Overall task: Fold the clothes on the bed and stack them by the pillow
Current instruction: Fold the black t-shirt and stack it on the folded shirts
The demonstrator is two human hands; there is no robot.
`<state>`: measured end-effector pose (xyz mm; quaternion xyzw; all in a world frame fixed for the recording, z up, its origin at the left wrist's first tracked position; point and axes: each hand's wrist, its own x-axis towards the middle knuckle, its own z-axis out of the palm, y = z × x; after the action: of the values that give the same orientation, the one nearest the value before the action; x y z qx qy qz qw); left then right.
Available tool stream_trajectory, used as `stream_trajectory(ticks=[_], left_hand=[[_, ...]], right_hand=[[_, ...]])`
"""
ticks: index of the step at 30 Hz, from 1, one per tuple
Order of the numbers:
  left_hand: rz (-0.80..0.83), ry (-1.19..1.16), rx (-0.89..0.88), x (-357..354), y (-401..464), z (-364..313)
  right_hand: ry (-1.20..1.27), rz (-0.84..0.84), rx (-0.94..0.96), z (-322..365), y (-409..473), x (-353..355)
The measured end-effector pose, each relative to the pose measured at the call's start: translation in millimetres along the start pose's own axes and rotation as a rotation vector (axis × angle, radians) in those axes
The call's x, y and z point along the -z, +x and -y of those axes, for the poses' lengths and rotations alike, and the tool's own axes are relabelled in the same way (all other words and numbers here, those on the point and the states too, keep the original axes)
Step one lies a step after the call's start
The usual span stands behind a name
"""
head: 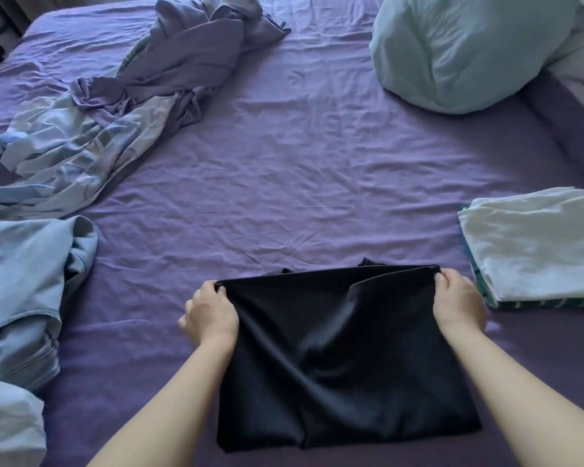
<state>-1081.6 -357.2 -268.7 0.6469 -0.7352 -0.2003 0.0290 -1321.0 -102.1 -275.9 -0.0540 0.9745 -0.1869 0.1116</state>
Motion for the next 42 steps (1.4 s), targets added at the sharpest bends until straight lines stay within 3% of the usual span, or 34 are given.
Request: stream_trajectory(ticks=[5, 7, 10, 11, 13, 15, 18, 20, 24, 30, 35, 38, 40, 42], left_hand=[[0.003, 0.013, 0.076, -4, 3, -5], [-0.080, 0.007, 0.014, -6, -1, -10], [-0.245, 0.054, -0.572, -21, -27, -20], [-0.209, 0.084, -0.758, -27, -39, -26], [-0.072, 0.143, -0.939, -36, -54, -45], [0.066, 0.235, -0.959, -42, -57, -62], [0.084, 0.396, -0.966, -47, -47, -73], [0.101, 0.453, -0.951, -45, -44, -78], [0.126, 0.553, -0.946, -39, -33, -72], [0.137, 0.559, -0.890, -34, -18, -69], [0.233, 0.587, -0.973, -27, -14, -66], [0.048, 0.529, -1.012, -23, -14, -66], [-0.083, 0.443, -0.937, -21, -9, -67], [-0.050, 0.411, -0.844, -23, -8, -67]], right_hand=[[-0.019, 0.030, -0.038, 3, 2, -2], [-0.006, 0.019, -0.024, 4, -1, -2], [-0.060, -0.015, 0.092, 1, -16, -4], [-0.107, -0.017, 0.144, -1, -21, -5], [-0.182, -0.035, 0.273, -5, -27, -7], [-0.230, -0.099, 0.447, -3, -23, -10], [-0.313, -0.114, 0.694, 11, -13, -16], [-0.357, -0.049, 0.741, 22, -10, -20], [-0.271, 0.113, 0.577, 32, -6, -18], [-0.258, 0.072, 0.516, 34, 4, -20], [-0.201, 0.064, 0.498, 29, 3, -24], [-0.199, 0.084, 0.487, 25, 4, -20], [-0.230, 0.078, 0.486, 26, 6, -15], [-0.241, 0.046, 0.469, 32, 7, -11]])
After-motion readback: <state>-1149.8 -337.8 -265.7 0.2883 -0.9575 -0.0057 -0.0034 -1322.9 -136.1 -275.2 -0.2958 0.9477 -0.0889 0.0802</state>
